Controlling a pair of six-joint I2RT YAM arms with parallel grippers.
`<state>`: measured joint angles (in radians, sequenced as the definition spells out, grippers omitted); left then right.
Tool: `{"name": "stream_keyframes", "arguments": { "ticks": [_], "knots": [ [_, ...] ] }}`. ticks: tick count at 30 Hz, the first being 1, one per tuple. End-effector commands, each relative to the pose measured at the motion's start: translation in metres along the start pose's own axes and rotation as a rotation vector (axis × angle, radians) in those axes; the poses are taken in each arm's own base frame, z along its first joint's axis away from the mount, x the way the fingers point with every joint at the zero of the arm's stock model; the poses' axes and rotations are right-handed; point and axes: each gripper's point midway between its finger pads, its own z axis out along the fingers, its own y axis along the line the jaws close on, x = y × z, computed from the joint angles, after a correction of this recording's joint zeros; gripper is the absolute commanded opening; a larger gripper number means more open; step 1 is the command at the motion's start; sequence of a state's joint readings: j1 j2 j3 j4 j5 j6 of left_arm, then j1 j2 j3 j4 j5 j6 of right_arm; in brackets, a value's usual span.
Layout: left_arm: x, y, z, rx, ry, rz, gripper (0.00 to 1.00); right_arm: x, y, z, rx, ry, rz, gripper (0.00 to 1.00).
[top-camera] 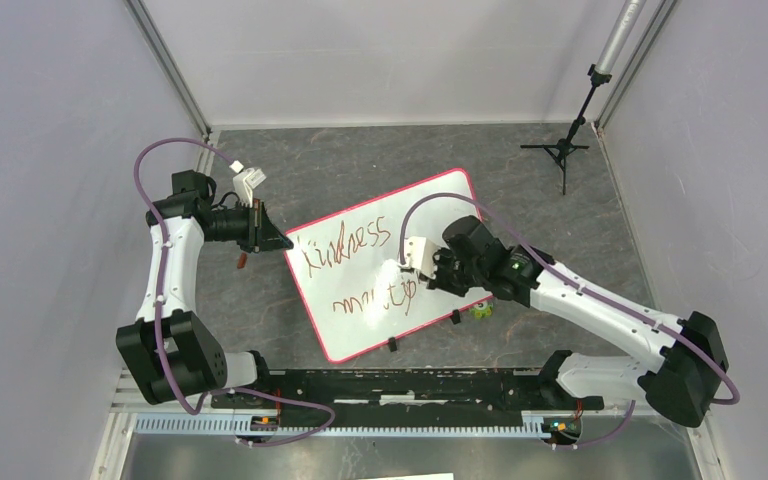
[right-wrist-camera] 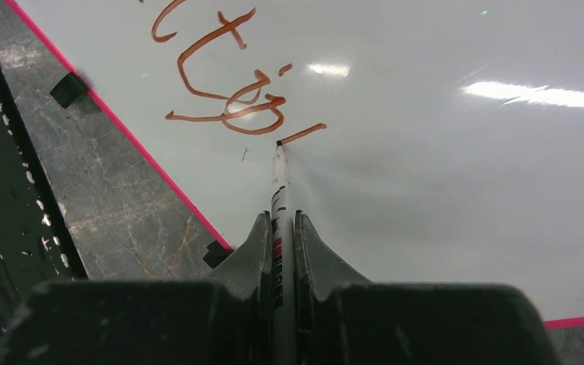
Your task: Write a sentence on the whiteboard
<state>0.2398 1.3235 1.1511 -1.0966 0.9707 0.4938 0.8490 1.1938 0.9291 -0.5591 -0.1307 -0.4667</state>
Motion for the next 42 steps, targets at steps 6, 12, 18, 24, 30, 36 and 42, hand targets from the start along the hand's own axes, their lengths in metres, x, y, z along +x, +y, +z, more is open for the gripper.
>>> {"name": "stream_keyframes", "arguments": {
  "ticks": [6,12,18,24,30,36,42],
  "knots": [
    [0.01,0.001,0.01,0.006,0.054,-0.008,0.14,0.03,0.015,0.001,-0.066,0.101,-0.046,0.0],
    [0.01,0.0,0.01,0.009,0.055,-0.009,0.14,-0.002,-0.011,-0.02,0.049,0.012,-0.056,0.0],
    [0.009,-0.001,0.01,0.008,0.053,-0.003,0.14,-0.013,-0.015,-0.019,0.064,-0.031,-0.045,0.0],
    [0.011,0.0,0.011,0.007,0.058,-0.006,0.14,-0.013,-0.014,-0.009,0.055,-0.036,-0.041,0.0],
    [0.011,0.0,0.011,0.005,0.058,-0.007,0.14,0.001,-0.018,-0.008,0.087,0.02,-0.048,0.0],
    [0.013,0.002,0.011,0.001,0.066,-0.01,0.14,0.017,-0.027,-0.017,0.152,0.074,-0.051,0.0],
    [0.011,0.0,0.011,0.005,0.064,-0.007,0.14,0.022,-0.023,-0.016,0.129,0.076,-0.044,0.0]
  ]
}}
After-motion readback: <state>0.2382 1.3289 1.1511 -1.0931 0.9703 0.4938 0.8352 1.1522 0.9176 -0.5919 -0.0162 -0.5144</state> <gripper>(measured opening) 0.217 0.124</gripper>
